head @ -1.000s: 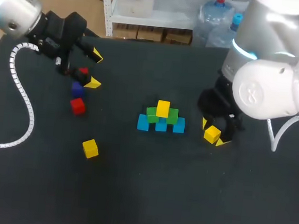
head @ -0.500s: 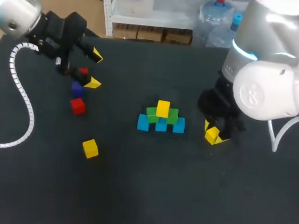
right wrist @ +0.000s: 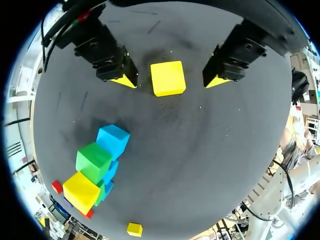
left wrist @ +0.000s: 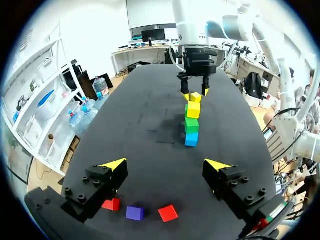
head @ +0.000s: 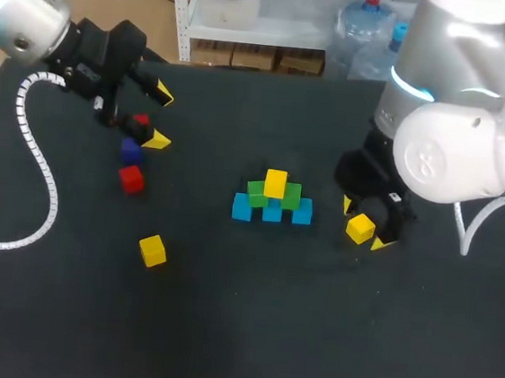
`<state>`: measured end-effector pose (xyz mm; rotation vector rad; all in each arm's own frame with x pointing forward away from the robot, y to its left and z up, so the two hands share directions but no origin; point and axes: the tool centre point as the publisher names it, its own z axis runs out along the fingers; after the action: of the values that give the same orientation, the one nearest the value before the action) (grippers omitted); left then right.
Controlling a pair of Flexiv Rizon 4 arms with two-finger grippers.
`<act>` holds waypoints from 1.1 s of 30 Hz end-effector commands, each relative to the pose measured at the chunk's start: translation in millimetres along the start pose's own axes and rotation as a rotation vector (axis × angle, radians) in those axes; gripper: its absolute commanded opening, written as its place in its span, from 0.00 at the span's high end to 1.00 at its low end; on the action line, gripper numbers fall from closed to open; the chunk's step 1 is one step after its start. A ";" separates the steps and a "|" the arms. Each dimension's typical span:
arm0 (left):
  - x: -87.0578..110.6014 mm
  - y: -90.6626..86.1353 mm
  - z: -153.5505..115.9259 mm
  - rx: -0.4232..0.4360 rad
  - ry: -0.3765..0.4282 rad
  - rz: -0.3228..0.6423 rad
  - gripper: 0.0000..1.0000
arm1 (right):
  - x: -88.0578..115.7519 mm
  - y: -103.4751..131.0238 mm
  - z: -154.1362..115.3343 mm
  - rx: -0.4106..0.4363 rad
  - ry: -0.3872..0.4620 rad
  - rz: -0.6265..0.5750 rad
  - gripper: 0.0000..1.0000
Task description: Place the blue cubes, place green cubes on the blue cubes, place the yellow cubes on the green cubes, then place the red cubes on the yellow cubes, and place purple cube on the red cubes.
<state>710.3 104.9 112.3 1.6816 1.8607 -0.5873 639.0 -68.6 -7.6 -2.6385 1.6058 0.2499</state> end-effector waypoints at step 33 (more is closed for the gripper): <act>1.4 0.9 0.4 0.001 -0.005 0.004 0.00 | -4.7 2.6 3.5 -0.010 0.018 0.000 0.70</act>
<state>710.3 104.9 112.3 1.6816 1.8607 -0.5873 634.1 -66.6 -9.2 -2.6548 1.6116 0.2363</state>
